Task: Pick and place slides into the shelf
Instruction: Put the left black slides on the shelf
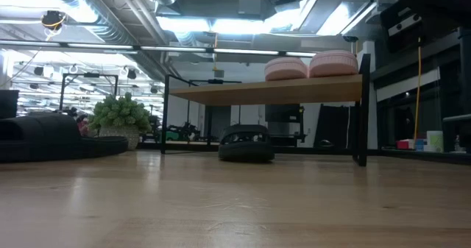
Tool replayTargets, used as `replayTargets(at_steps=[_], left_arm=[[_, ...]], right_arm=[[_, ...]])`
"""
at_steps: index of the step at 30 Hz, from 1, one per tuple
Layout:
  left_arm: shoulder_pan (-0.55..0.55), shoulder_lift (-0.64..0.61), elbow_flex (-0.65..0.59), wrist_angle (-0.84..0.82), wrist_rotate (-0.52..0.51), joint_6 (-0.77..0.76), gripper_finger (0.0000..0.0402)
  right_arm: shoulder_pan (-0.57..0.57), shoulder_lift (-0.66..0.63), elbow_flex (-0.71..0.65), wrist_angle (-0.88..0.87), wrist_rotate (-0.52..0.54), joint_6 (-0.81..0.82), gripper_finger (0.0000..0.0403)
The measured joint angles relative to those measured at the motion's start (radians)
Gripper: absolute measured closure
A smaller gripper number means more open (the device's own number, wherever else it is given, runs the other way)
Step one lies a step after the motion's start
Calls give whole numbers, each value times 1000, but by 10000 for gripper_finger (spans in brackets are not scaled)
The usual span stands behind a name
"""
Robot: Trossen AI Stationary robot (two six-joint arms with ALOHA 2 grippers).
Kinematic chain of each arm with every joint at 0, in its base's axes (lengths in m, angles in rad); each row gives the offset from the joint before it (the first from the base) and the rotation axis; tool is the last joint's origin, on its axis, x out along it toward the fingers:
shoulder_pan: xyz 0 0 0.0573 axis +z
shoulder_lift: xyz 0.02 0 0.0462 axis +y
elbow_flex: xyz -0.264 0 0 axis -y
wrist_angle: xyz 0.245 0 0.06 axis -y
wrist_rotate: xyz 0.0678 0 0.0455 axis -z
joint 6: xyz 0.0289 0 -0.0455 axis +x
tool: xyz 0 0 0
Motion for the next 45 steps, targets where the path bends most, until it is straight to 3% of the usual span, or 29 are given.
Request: replayTargets(at_steps=[6,15,24,37,45], left_arm=[[0,2,-1,18,1,0,258],[2,3,-2,55,0,-12,378],[1,3,42,43,1,-61,378],[16,2,301,-149,-79,-89,379],[81,2,449,-246,-247,-79,379]], right_arm=[[0,0,0,0,0,0,391],[0,0,0,0,0,0,391],[0,0,0,0,0,1,391],[0,0,0,1,0,0,391],[0,0,0,11,0,2,391]])
